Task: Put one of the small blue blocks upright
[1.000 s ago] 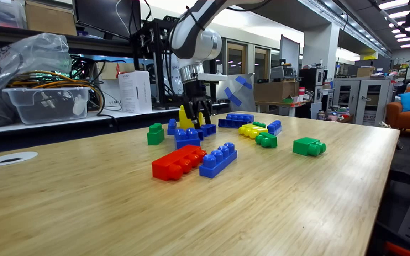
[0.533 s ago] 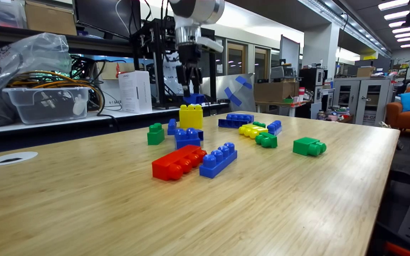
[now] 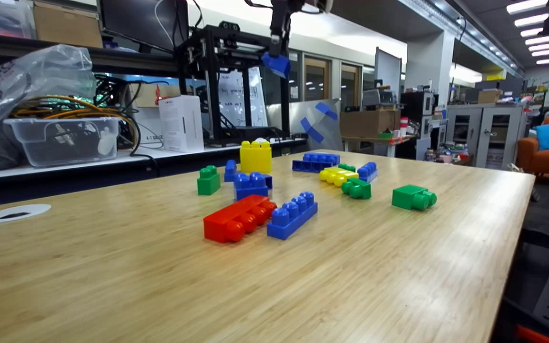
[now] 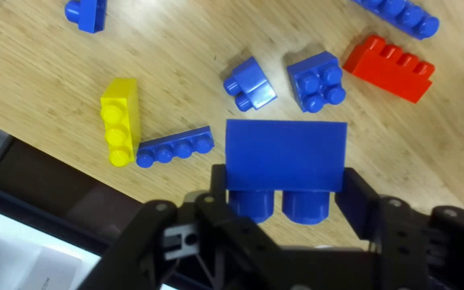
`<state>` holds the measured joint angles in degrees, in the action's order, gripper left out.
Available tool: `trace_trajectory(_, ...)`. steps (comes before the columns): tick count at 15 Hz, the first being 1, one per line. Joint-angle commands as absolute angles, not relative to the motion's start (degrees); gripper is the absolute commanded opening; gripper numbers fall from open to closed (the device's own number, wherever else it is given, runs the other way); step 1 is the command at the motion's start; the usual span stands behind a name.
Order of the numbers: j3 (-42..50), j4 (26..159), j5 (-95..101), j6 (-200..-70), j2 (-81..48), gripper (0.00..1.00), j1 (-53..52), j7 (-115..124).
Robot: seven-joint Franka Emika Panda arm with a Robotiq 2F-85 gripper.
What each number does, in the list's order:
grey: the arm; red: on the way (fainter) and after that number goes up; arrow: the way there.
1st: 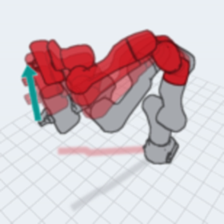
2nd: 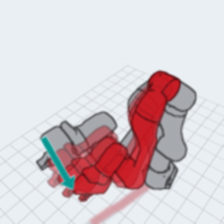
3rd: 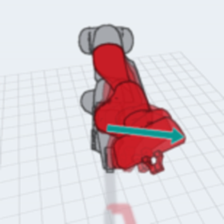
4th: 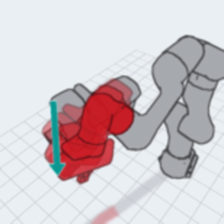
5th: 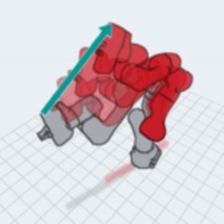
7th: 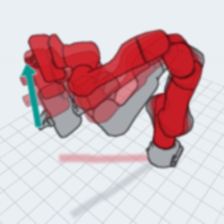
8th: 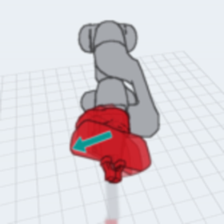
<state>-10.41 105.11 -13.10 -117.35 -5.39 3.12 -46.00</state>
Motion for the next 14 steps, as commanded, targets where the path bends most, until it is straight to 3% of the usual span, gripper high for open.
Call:
trace_trajectory(1,-7.6,112.5,-23.0,-119.1,-0.5,0.44,3.4,-61.7)
trace_trajectory(14,-0.5,108.5,-42.5,-103.3,-18.1,0.44,8.4,-113.8)
